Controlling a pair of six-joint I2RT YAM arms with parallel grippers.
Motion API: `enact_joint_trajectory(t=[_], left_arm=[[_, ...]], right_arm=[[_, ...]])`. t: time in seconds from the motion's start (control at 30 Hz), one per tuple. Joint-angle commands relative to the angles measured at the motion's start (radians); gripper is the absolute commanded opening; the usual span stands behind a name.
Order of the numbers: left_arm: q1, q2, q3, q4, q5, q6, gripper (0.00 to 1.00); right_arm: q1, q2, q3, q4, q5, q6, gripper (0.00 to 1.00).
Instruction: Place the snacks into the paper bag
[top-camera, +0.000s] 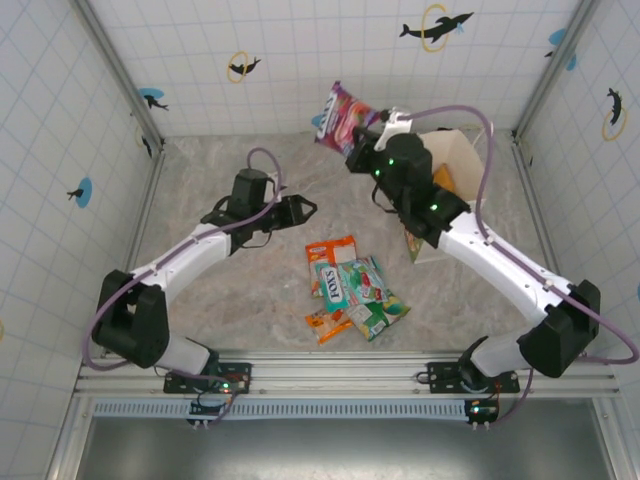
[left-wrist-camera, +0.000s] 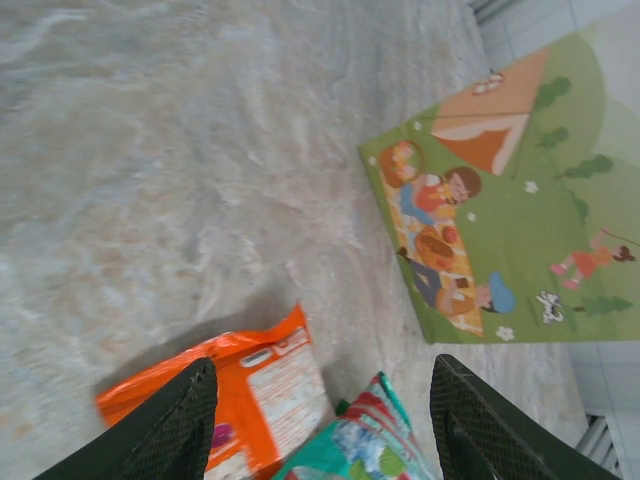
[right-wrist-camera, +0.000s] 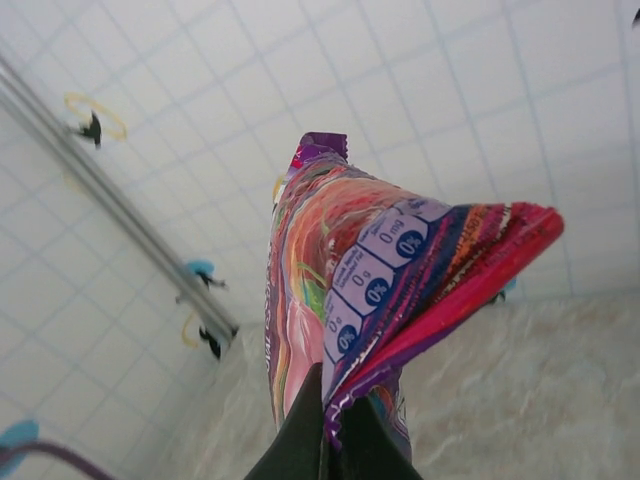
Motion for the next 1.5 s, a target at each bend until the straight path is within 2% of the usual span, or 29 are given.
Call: enact_joint_trajectory(t=[0.0,0.33,0.63,0.8,0.97,1.23,1.47], left_arm=[[-0.033,0.030,0.057,0.045,-0.012,-0.016,0.58],[-0.098,0.065,0.082,0.272,0.041,-0.025,0.58],[-0.171,0.110,0.155,0.448,0.110,0.072,0.60],[-0.195,0.122,0.158,0.591,0.165,0.082,0.61],[-0.209,0.132,0.167,0.651,0.175,0.098,0.63],[-0.212,0.145,0.178,0.651,0.171,0.100,0.63],[-0.214,0.137,0.167,0.643,0.159,0.109,0.63]], right_arm=[[-0.042,-0.027,0.117,0.046,-0.015,-0.068,0.00],[-0.293,-0.069,0.191,-0.071,-0.060,-0.100,0.00],[-0.443,-0.179,0.062,-0.139,-0.067,-0.106,0.00],[-0.472,-0.231,-0.041,-0.151,-0.096,-0.079,0.00],[-0.473,-0.272,-0.135,-0.160,-0.122,-0.061,0.00],[-0.474,-0.293,-0.251,-0.182,-0.126,-0.062,0.00],[-0.473,-0.266,-0.266,-0.172,-0.133,-0.061,0.00]])
